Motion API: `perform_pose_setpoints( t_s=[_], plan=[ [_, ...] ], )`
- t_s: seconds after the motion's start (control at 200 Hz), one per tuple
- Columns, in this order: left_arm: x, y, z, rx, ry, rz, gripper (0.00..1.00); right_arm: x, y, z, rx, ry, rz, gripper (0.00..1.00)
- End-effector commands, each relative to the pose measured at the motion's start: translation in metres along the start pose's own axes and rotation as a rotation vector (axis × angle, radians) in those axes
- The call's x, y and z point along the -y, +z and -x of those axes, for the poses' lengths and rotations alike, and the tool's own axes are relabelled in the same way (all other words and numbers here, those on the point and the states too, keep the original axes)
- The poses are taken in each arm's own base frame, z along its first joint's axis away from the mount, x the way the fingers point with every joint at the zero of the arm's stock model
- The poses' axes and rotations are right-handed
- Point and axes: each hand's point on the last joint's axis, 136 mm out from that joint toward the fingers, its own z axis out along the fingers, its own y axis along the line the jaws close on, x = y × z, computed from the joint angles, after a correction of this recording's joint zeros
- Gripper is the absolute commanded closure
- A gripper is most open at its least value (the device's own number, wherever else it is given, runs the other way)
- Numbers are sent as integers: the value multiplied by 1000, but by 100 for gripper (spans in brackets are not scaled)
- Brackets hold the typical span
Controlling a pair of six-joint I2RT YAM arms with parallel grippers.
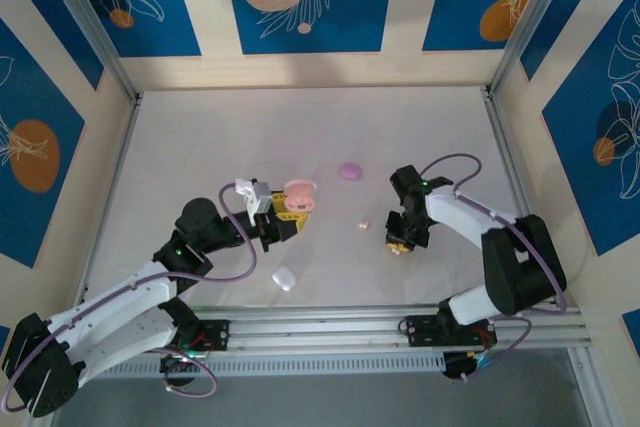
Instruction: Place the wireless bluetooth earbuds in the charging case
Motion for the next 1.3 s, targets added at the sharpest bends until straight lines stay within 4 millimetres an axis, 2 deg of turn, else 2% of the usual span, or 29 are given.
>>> perform_pose_setpoints(
  t_s=[0.0,0.12,0.2,0.29,0.395,0.68,1.296],
  plan=[
    [-1,-4,7,31,24,22,66,-57,-44,0,53,-108,314,81],
    [-5,-5,8,40,37,45,66,-119,-105,-12,27,-201,751,81],
    [-8,-5,10,58,47,64,66,-147,-142,-25,-56,-272,978,81],
    [-11,-6,11,71,64,83,67,-165,-174,-36,-131,-350,1121,80],
    [-12,-5,12,75,93,90,67,-176,-196,-40,-193,-402,1222,80],
    [-11,-1,11,86,161,70,67,-190,-229,-50,-225,-491,1297,80],
    [-17,3,12,102,259,104,68,-218,-252,-68,-113,-504,1295,80]
  ],
)
